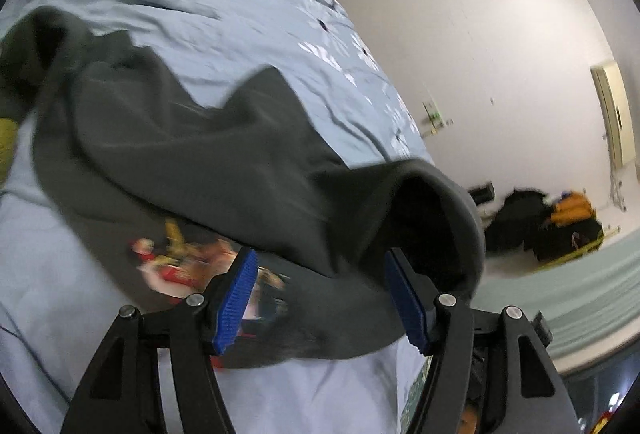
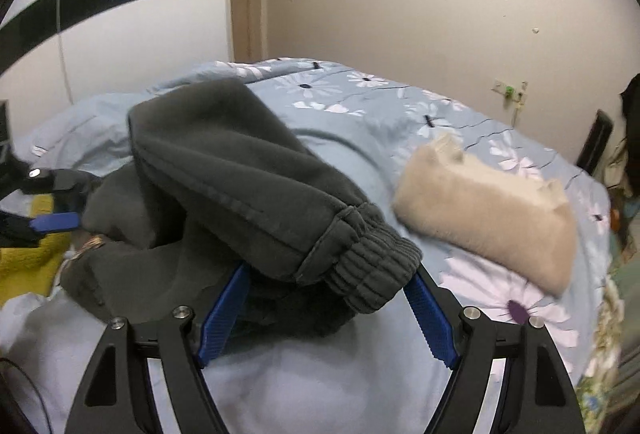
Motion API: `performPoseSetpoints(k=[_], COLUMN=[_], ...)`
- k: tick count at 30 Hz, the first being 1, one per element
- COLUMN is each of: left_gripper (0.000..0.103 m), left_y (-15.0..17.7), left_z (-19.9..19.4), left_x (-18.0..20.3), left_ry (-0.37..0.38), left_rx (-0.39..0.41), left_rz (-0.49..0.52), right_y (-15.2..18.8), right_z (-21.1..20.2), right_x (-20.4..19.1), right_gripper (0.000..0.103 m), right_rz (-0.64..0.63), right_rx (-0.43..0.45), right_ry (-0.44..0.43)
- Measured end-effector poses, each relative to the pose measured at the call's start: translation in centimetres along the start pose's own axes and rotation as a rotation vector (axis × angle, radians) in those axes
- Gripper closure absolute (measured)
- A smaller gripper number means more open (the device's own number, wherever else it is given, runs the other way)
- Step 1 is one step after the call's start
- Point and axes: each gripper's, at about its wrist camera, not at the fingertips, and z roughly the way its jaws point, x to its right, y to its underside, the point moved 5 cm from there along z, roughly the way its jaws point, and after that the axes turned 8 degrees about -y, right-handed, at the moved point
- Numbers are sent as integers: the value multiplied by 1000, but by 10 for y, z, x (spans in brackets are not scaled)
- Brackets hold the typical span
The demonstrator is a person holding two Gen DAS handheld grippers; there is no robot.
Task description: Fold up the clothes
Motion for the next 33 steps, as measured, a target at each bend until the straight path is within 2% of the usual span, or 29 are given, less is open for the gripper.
performPoseSetpoints(k=[3,7,9,12,17,19,21,24,28,33], left_gripper=[36,36,36,36,36,36,36,36,36,38], left_y=[-10,-19,-23,-28,-31,-30,-29,-29,-39,-53], left_z=[-9,-13,-18,-25,-31,-28,-23,-17,1,29], left_x=[-33,-73,-86,-110,-141,-147,-149,-142,-139,-149], left_ry=[-26,-35,-43,-100,-113,-106,-94,-81,-69,-92], left_rx=[32,41,50,88,111,102,87,78,68,23], left_rz=[-79,-204,-238,-281,-349,-365,-366,-352,-343,-374], right_y=[-11,-15,-15,-18,-33,-41,-51,-64,-68,-61], right_z=[-12,-3,1,4,13,9,5,-4,-10,1], right_x=[2,-19,-27,-27,6,16,29,52,76,77], right_gripper=[22,24,43,59,71,76,86,88,88,89], right_rz=[-41,-138,-204,-214,-57,-35,-33,6,80,37], right_rx=[44,-13,-44,-73,-85,-73,-58,-33,-34,-76], right_ry=[85,80,103,137,132,167,217,266,276,287])
